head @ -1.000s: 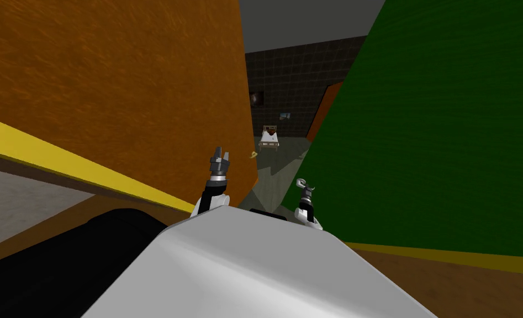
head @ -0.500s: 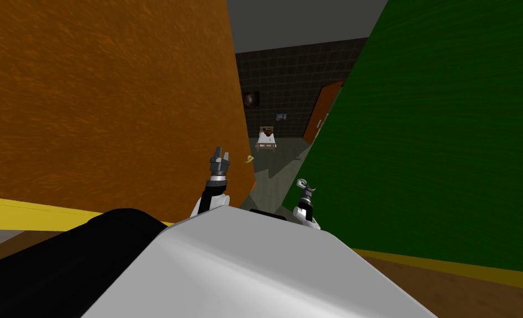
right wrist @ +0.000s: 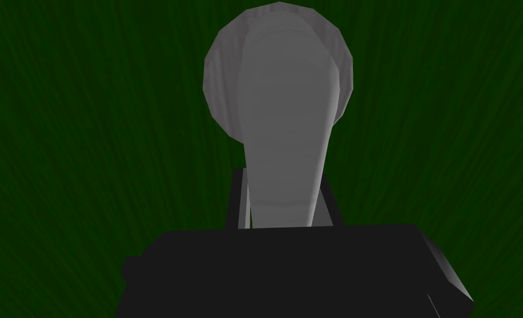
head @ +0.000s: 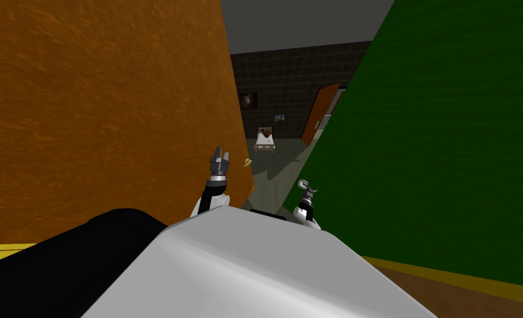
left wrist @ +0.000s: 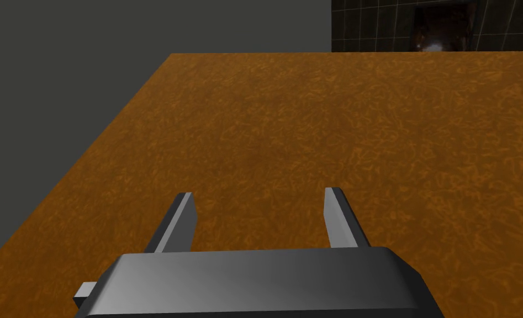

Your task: Push the door open

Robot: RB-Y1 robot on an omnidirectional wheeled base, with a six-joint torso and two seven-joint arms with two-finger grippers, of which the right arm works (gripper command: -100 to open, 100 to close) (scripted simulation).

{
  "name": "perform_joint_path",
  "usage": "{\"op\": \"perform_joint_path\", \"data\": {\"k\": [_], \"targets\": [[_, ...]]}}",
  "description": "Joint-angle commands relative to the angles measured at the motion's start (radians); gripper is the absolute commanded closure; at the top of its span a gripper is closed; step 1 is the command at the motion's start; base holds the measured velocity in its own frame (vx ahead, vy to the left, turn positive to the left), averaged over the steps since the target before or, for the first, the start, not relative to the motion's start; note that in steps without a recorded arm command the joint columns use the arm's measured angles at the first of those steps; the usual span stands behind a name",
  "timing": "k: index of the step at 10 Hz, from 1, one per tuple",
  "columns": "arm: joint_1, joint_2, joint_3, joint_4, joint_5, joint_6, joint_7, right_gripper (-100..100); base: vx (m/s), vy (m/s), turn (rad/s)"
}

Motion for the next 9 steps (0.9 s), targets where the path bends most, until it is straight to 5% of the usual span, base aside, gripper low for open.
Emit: {"op": "perform_joint_path", "data": {"k": [1,9], "targets": [[0.013,-0.012,-0.008,-0.042,-0.004,0.012,0.005,100,0.131,-0.024,-0.005],[0.011,-0.042,-0.057,-0.023,-0.039,0.0,0.039,100,0.141,-0.025,-0.038]]}}
